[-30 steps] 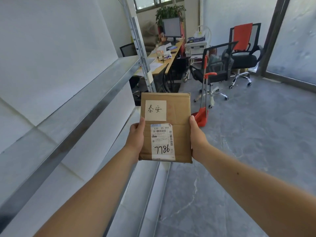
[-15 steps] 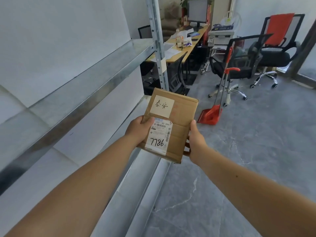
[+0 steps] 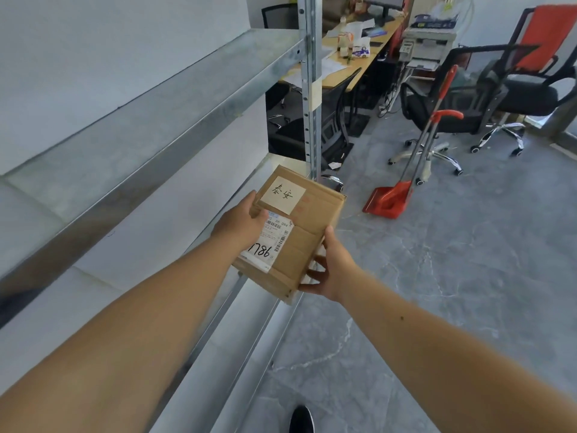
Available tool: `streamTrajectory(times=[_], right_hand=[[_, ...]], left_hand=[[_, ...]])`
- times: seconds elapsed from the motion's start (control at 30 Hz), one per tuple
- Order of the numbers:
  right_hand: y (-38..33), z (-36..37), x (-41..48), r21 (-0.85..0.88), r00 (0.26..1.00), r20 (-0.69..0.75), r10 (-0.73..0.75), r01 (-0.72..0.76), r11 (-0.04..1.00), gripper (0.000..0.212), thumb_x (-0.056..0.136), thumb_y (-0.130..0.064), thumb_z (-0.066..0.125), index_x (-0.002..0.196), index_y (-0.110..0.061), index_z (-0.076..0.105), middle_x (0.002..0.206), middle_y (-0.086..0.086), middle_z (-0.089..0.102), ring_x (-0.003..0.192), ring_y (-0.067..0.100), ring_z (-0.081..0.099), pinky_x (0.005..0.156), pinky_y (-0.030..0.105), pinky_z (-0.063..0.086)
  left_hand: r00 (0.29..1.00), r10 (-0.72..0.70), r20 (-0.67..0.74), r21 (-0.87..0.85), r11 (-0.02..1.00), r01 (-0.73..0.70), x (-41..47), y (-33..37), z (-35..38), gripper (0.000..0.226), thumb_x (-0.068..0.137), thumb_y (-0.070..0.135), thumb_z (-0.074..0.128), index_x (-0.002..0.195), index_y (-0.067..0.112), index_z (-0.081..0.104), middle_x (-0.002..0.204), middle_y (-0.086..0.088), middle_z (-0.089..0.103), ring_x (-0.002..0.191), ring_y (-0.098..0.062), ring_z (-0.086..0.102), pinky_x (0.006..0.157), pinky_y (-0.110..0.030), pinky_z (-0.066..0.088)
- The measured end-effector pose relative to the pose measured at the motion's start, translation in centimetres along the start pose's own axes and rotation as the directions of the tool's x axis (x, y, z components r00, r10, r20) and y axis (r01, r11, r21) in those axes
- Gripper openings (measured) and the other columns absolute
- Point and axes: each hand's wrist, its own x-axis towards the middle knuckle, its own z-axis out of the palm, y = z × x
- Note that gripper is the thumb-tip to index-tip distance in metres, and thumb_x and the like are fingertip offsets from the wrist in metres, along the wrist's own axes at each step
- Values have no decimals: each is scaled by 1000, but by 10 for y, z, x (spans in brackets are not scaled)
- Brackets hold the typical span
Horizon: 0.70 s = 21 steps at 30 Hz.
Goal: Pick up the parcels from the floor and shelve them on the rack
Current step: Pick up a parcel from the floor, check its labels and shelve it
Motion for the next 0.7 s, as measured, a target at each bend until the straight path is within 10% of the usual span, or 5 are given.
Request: streamTrajectory(times=[0.17, 0.53, 0.7], right_hand=[[-1, 18, 25, -3, 999, 34, 33, -33, 999, 77, 96, -74, 54, 158, -30, 40, 157, 10, 51, 135, 43, 56, 93, 71, 57], [-18, 59, 65, 59, 995, 96, -20, 15, 998, 45, 99, -60, 61, 130, -27, 55, 133, 7, 63, 120, 38, 65, 96, 67, 59], [-22, 74, 77, 144, 991, 122, -51, 33, 989, 42, 102, -54, 61, 129, -23, 54, 131, 12, 62, 131, 35, 60, 105, 63, 55]], left_hand=[[995, 78, -60, 370, 928, -50, 23, -18, 4, 79, 100, 76, 29, 168, 41, 10, 148, -7, 60, 131, -35, 52, 97, -51, 49], [943, 233, -236, 502, 861, -87, 55, -8, 3, 47, 106, 54, 40, 139, 31, 65, 142, -3, 55, 127, -30, 45, 102, -45, 34], [980, 153, -127, 408, 909, -89, 57, 4, 7, 74, 92, 80, 35, 148, 36, 56, 154, -2, 53, 141, -32, 42, 114, -52, 32]])
